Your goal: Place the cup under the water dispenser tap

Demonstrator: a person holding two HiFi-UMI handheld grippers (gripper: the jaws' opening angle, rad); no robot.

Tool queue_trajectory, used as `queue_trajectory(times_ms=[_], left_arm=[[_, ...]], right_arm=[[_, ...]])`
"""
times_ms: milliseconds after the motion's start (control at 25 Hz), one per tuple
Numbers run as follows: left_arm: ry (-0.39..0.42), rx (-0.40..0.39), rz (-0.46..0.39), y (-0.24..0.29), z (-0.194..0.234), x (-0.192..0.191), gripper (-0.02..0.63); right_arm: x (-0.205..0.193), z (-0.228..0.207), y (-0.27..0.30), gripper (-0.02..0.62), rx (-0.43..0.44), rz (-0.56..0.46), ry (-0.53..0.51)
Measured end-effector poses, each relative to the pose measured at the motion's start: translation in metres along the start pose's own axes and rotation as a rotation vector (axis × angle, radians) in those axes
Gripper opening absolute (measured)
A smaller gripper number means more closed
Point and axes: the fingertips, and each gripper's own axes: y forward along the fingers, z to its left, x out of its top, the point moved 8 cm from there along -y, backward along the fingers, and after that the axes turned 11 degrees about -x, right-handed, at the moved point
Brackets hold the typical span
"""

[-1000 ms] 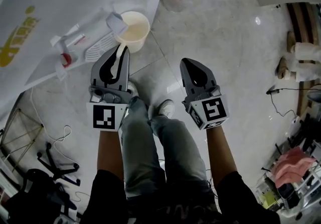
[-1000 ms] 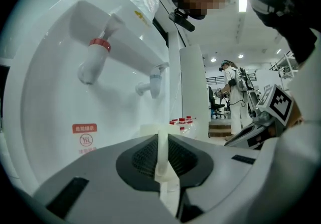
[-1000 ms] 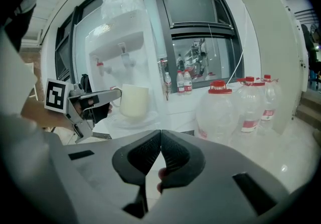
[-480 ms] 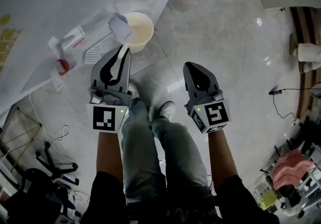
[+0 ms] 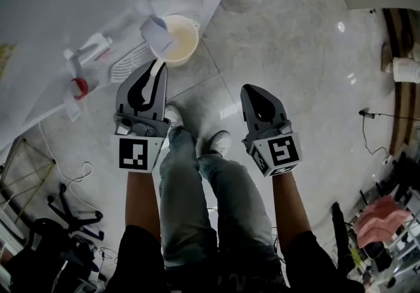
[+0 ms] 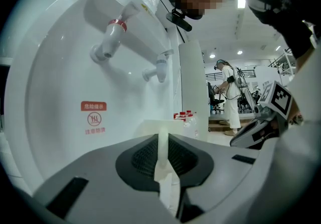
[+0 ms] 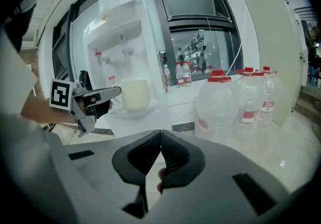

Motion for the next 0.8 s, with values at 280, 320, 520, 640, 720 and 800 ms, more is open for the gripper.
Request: queue_trajectory(times_ms=[280, 320, 520, 640, 720, 800], left_arm=[[0.0, 0.007, 0.018, -0.0001, 0.0028, -0.002, 0.048], [-0.003, 0.006, 0.02, -0.0003, 0.0029, -0.0022, 0.048], [-0.025, -0.004, 0.031, -0.0017, 0.0042, -0.0056, 0.049], [-0.041, 0.002, 0.024, -0.0029, 0.0058, -0.0079, 0.055], [-0.046, 0.002, 0.026, -0.0031, 0.0059, -0.009, 0.057], [-0.044, 0.001, 0.035, -0.0036, 0.0061, -0.0097, 0.06]], right_arm=[[0.0009, -0.0012, -0.0009, 0.015, 0.002, 0.015, -0.01], [0.0006, -0.0012, -0.0018, 0.015, 0.001, 0.017, -0.007], [0.0007, -0.0011, -0.0035, 0.015, -0.008, 0.011, 0.003], [-0.0008, -0.0002, -0.0019, 0.015, -0.007, 0.017, 0.005], [-0.001, 0.0005, -0.0017, 0.015, -0.007, 0.016, 0.006], [-0.0016, 0.0016, -0.0021, 0.015, -0.006, 0.023, 0.002]])
